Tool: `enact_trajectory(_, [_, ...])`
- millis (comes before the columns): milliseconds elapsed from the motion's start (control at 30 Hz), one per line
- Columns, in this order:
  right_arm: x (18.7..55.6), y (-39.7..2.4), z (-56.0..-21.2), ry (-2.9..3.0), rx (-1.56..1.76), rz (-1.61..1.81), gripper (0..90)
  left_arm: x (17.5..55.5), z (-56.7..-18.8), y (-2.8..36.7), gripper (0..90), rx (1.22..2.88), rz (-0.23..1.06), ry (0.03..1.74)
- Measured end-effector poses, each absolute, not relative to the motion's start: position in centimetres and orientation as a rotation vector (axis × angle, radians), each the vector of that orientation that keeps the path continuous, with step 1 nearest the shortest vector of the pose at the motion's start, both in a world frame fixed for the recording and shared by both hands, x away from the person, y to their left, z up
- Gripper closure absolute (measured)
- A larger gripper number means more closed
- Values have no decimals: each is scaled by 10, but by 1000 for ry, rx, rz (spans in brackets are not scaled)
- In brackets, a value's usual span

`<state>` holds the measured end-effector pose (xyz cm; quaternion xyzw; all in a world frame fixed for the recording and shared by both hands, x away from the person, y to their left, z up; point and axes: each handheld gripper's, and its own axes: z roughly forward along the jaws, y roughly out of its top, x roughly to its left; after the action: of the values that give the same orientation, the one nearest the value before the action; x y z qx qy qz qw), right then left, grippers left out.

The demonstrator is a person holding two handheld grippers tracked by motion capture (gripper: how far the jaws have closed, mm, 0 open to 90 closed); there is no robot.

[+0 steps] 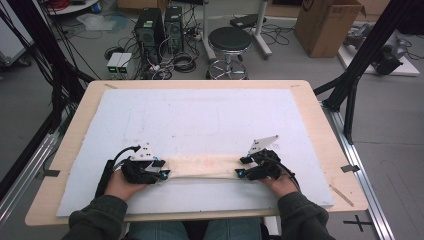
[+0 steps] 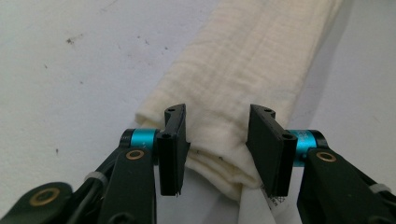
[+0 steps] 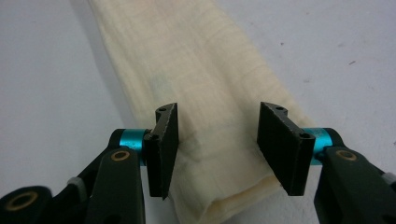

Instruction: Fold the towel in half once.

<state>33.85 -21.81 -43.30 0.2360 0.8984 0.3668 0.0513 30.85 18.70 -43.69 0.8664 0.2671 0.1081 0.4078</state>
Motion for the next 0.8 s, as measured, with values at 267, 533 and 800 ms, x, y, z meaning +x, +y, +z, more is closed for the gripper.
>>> enact_trajectory(267, [338, -219, -434, 2730, 710, 1116, 482, 307, -438, 188, 587, 2183, 286, 665])
enact_trajectory(533, [336, -219, -435, 2722, 689, 1107, 487, 305, -440, 188, 595, 2179, 295, 664])
enact_trajectory(800, [337, -220, -434, 2713, 717, 1150, 475, 306, -437, 191, 586, 2156, 272, 674])
